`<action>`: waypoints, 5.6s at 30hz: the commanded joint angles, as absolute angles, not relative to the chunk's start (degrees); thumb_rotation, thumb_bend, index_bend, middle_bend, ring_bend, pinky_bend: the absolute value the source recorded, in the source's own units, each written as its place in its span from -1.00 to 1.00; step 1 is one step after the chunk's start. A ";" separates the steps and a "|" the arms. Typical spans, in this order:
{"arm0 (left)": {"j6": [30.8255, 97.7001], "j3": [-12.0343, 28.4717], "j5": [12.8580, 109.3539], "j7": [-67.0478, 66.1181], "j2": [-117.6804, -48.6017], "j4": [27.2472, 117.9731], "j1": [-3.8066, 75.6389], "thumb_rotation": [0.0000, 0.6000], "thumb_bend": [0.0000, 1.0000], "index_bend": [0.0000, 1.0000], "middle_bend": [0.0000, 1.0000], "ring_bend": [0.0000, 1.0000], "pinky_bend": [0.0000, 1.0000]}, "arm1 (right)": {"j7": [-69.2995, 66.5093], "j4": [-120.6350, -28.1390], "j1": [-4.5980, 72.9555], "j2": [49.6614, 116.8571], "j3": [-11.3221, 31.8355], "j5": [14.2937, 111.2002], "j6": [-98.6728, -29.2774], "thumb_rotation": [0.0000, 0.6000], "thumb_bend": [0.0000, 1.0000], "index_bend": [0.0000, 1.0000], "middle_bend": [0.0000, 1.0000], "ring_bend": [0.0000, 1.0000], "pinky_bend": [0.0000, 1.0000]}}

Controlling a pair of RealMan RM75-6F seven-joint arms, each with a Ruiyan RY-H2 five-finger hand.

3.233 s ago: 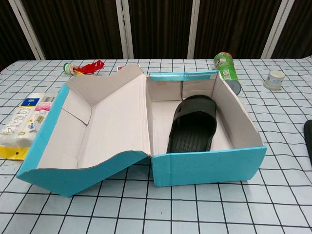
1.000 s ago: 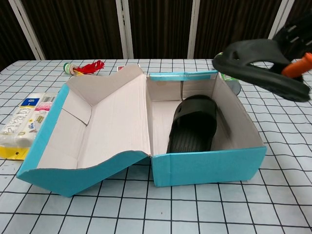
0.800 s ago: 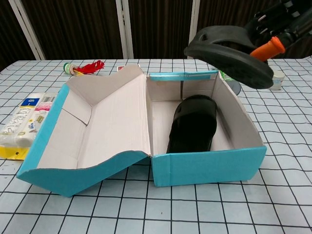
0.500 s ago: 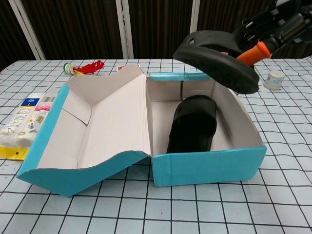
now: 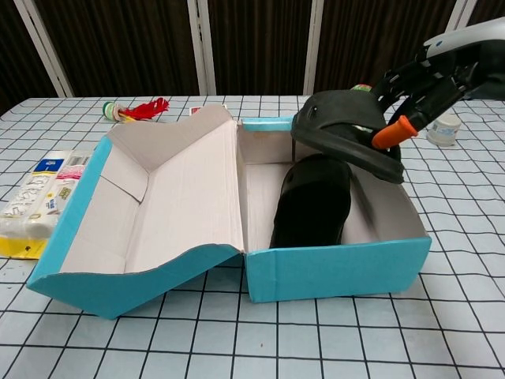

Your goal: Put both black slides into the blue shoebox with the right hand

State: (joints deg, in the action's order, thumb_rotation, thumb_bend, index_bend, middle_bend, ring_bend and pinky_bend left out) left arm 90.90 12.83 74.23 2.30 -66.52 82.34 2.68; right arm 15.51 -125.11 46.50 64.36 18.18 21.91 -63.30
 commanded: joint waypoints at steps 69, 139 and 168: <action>90.57 12.54 74.58 2.65 -66.46 82.54 2.86 1.00 0.45 -0.66 -0.92 -1.00 -1.00 | 37.43 -118.64 47.93 81.11 12.96 24.58 -77.95 1.00 -0.48 -0.54 -0.70 -0.81 -1.00; 90.09 12.47 74.50 3.76 -65.82 82.90 2.73 1.00 0.45 -0.64 -0.92 -1.00 -1.00 | 28.95 -113.14 44.15 93.71 17.68 35.19 -80.68 1.00 0.39 0.17 -0.09 0.24 0.85; 90.27 12.40 74.53 3.20 -65.81 83.22 2.71 1.00 0.45 -0.63 -0.93 -1.00 -1.00 | 25.24 -105.38 40.33 96.81 16.29 34.90 -75.81 1.00 0.39 0.17 -0.09 0.24 0.87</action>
